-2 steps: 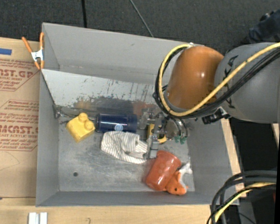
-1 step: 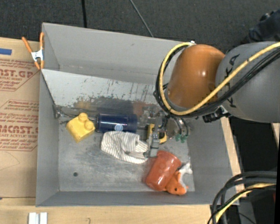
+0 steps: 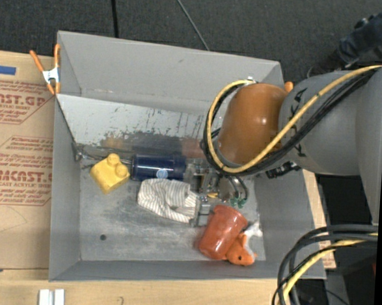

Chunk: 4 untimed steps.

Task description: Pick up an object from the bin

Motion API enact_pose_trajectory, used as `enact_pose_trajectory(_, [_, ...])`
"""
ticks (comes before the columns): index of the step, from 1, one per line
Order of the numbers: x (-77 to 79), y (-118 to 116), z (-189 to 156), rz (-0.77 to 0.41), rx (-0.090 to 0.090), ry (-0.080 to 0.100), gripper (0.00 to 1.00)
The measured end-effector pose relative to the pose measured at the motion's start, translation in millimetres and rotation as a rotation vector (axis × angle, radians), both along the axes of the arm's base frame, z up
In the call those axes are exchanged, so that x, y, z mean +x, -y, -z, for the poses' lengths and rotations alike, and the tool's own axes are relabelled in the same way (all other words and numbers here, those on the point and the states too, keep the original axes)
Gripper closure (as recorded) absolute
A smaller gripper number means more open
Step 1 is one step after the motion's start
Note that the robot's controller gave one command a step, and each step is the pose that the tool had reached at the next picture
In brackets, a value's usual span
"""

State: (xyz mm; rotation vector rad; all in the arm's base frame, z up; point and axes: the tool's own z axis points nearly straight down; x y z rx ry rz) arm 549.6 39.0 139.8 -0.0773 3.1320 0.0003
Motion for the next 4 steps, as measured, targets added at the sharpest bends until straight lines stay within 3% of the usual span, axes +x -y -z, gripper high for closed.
enact_pose_trajectory(1, [-10.9,-6.1,44.7,-0.027,-0.001,-0.009,0.0])
enact_pose_trajectory(2, [-1.4,-6.5,69.7,-0.068,0.001,-0.008,1.0])
enact_pose_trajectory(3, [-1.4,-6.5,69.7,-0.068,0.001,-0.008,1.0])
enact_pose_trajectory(4, [16.0,11.0,-66.0,-0.071,-0.001,-0.005,1.0])
